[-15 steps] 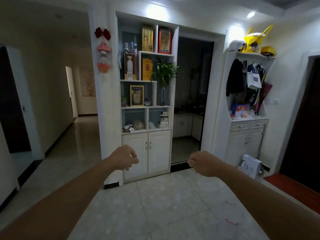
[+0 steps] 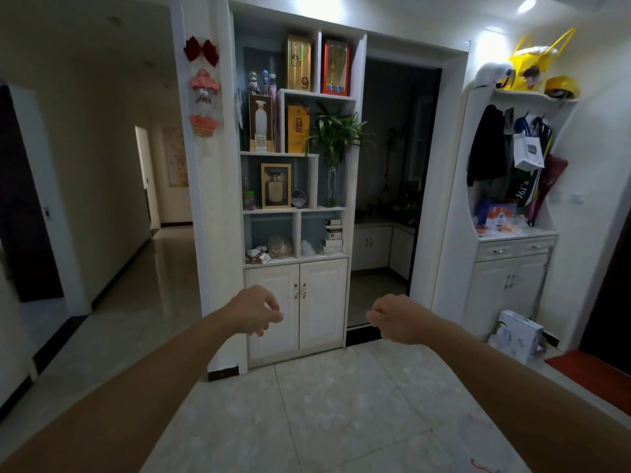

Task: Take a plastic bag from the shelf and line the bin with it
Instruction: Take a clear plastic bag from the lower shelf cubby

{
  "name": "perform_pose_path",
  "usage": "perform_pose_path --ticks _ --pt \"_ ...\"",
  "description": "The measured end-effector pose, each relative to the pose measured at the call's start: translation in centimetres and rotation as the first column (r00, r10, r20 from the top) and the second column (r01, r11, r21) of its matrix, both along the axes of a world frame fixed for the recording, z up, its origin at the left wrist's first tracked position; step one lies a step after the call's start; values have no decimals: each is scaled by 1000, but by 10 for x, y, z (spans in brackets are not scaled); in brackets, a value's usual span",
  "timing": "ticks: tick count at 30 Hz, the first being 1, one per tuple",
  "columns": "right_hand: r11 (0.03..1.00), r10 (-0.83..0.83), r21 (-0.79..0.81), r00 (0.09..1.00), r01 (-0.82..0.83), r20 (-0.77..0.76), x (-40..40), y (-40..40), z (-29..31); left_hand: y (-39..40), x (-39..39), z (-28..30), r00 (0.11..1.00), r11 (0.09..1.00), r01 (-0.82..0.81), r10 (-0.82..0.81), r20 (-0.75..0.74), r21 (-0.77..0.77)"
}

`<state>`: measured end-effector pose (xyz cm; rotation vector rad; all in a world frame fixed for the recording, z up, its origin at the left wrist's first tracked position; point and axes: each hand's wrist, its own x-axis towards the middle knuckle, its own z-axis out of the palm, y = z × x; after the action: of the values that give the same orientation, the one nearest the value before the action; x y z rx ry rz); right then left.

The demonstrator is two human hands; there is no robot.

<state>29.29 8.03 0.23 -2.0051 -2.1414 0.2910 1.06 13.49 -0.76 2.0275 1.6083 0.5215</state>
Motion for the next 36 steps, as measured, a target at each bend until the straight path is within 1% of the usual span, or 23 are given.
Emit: perform_pose_path --ticks 3,11,14,19,23,29,33,36 --pt "998 23 -48 993 -29 -115 -9 46 1 47 -9 1 1000 1000 3 -3 -2 -8" --pt "998 38 -49 989 -46 -142 -35 179 1 170 -29 5 1000 1000 -10 11 -19 10" --pt "997 46 -59 985 -56 -164 -37 224 -4 210 -29 2 1000 1000 -21 21 -17 -12" --pt "995 74 -54 985 -83 -156 -28 295 -14 271 -17 -6 1000 999 -27 27 -16 -46" --pt "994 95 -41 987 -102 -131 -1 376 -23 338 12 -16 999 998 -48 48 -3 -45" --pt "987 143 -64 987 -147 -73 42 480 -18 428 55 -18 995 992 -100 102 12 -76" --pt "988 142 -40 985 -146 -96 61 541 -15 487 77 -19 986 986 -157 159 39 -58" --pt "984 164 -62 984 -168 -71 68 580 -18 529 85 -25 989 986 -142 144 22 -83"
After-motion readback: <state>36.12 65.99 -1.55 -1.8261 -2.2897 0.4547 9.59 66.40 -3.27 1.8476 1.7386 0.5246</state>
